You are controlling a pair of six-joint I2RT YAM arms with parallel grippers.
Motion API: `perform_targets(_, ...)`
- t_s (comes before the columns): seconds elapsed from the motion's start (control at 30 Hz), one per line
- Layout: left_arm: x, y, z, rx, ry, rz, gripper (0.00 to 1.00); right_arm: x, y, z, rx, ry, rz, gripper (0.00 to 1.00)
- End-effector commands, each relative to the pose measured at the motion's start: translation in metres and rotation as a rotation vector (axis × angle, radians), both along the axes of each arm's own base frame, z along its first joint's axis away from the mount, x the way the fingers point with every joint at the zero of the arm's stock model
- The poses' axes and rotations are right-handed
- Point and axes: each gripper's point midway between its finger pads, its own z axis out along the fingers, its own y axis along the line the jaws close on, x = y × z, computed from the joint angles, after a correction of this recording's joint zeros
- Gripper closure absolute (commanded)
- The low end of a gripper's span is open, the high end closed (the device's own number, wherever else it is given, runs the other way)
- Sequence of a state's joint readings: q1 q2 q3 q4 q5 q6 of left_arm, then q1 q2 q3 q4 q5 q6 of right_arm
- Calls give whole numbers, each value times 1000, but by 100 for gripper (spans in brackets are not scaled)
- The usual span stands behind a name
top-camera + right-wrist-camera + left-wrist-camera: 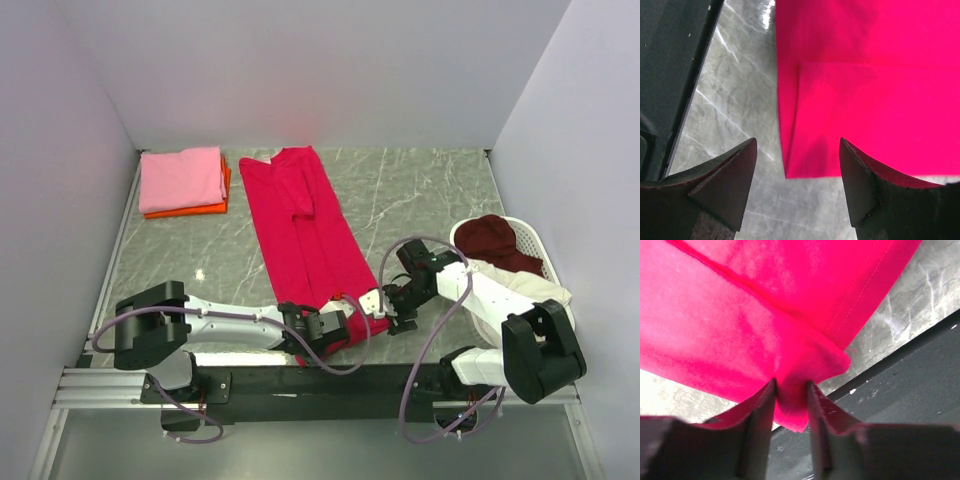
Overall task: Fold and stack the t-shirts
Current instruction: Fold the tshirt
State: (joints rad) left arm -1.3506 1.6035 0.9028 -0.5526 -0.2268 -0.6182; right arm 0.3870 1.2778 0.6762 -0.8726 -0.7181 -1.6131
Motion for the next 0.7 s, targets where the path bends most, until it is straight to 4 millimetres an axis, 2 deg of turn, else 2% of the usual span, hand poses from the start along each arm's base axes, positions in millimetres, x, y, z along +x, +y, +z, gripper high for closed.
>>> perform_targets(0.0, -12, 5, -16, 7, 45, 13, 67, -5, 7, -6, -15, -41, 54, 27)
perform_targets(0.13, -14, 8, -20, -7, 51, 29, 71, -1, 12, -21, -65, -115, 72, 27)
perform_targets(0.33, -16, 6, -18, -71, 58, 51, 73, 4, 4, -35, -155, -164, 52, 29)
perform_targets(0.43, -17, 3, -13, -115, 61, 53, 74, 9, 6, -38, -167, -193, 43, 37)
perform_targets(0.53, -18, 1, -10, -152, 62, 50, 74, 8, 5, -37, -172, -192, 41, 55)
perform_targets(0.57, -19, 2, -10, -161, 64, 52, 74, 8, 5, -37, -172, -190, 39, 67)
perform_targets(0.6, -18, 3, -10, -168, 66, 56, 75, 9, 6, -35, -168, -192, 35, 73)
perform_targets(0.63, -17, 3, -6, -187, 70, 63, 75, 8, 6, -34, -165, -188, 33, 100)
perform_targets(0.67, -16, 3, -6, -200, 73, 66, 75, 8, 8, -32, -157, -186, 27, 100)
